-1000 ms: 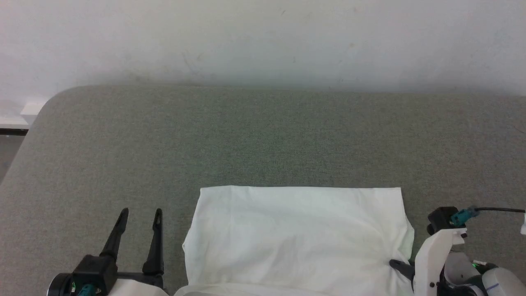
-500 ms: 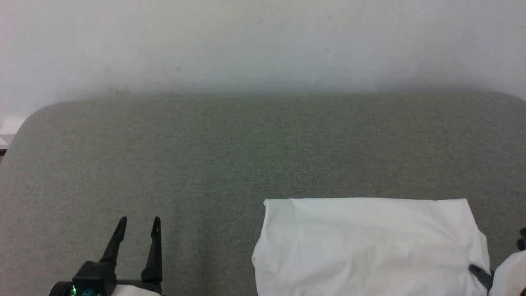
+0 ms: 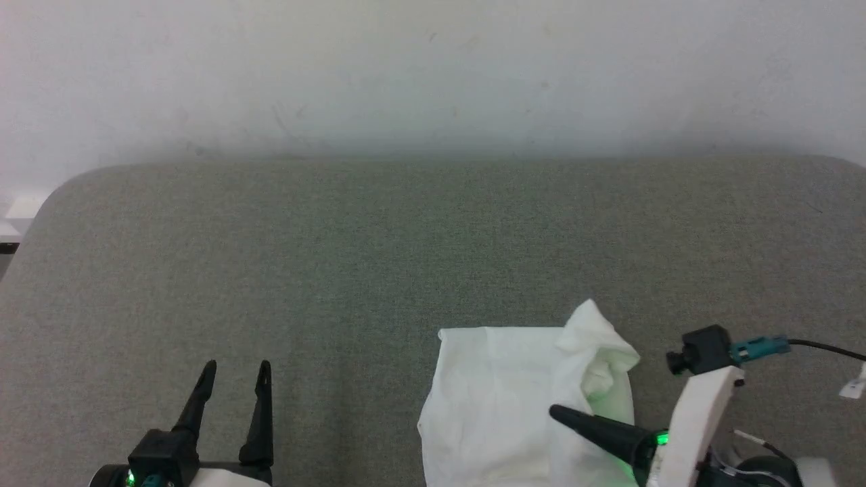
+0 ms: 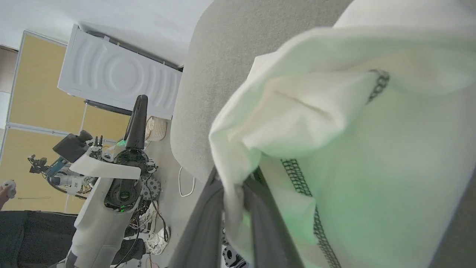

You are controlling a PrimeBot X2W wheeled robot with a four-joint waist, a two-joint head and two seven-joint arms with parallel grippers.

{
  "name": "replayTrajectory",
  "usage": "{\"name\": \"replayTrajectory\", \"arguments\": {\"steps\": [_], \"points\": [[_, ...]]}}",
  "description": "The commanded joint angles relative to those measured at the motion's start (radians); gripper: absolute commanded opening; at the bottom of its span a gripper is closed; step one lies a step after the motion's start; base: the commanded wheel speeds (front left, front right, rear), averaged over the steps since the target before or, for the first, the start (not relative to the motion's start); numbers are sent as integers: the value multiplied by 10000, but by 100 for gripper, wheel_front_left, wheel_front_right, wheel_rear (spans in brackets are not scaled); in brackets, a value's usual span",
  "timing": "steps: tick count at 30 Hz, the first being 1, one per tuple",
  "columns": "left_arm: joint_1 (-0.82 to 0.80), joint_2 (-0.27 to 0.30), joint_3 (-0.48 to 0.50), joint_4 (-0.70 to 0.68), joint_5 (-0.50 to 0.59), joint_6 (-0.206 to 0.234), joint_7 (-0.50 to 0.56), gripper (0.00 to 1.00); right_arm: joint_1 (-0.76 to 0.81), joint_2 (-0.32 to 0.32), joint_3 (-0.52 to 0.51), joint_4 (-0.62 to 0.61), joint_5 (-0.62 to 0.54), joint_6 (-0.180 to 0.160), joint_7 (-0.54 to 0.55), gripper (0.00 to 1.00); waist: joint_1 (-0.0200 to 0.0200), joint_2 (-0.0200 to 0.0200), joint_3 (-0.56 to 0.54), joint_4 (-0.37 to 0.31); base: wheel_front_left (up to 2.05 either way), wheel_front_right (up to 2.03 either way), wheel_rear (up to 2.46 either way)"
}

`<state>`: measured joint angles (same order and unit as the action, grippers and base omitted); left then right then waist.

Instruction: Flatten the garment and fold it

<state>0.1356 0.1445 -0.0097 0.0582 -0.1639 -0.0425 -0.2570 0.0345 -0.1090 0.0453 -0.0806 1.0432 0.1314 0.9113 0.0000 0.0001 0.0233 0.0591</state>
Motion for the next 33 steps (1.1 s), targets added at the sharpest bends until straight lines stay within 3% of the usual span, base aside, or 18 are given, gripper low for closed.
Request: {"name": "replayTrajectory", "arguments": {"steps": [1, 8, 9, 10, 11, 16, 20, 23, 27, 33], "points": [[-212, -5, -25, 70, 102, -33, -47, 100, -289, 137, 380, 219, -6, -7, -184, 0, 0, -1, -10, 95, 0, 0, 0], [-406, -20, -173, 241, 108, -123, -47, 100, -1040, 488, 1897, 1669, -303, -7, -1598, 0, 0, -1, -32, 419, 0, 0, 0], [-424, -29, -189, 261, 108, -130, -47, 100, -1166, 504, 2123, 1932, -510, -7, -1962, 24, 0, -1, -28, 461, 0, 0, 0], [-437, -35, -196, 277, 105, -134, -47, 100, -1291, 519, 2318, 2195, -688, -7, -2371, 71, 0, -1, -24, 489, 0, 0, 0], [-447, -47, -201, 297, 97, -139, -47, 100, -1413, 529, 2565, 2422, -836, -7, -2731, 100, 0, -1, -16, 520, 0, 0, 0], [-425, -88, -150, 392, 46, -139, -47, 100, -1933, 323, 3895, 2530, -1237, -7, -4103, 100, 0, -1, -17, 514, 0, 0, 0], [-348, -138, -98, 407, 40, -90, -47, 100, -2336, -623, 5040, 1707, -2181, -7, -5100, 100, 0, -1, -63, 357, 0, 0, 0], [-345, -175, -78, 406, 39, -65, -47, 100, -2490, -1386, 5272, 1149, -3353, -7, -6105, 100, 0, -1, -111, 206, 0, 0, 0], [-325, -228, -23, 386, 16, -32, -47, 100, -2066, -1702, 4049, 856, -5240, -7, -7633, 100, 0, -1, -173, -17, 0, 0, 0], [-277, -291, 85, 308, -16, 30, -47, 100, -770, -1099, 1469, 388, -6624, -7, -8903, 100, 0, -1, -175, -381, 0, 0, 0]]}}
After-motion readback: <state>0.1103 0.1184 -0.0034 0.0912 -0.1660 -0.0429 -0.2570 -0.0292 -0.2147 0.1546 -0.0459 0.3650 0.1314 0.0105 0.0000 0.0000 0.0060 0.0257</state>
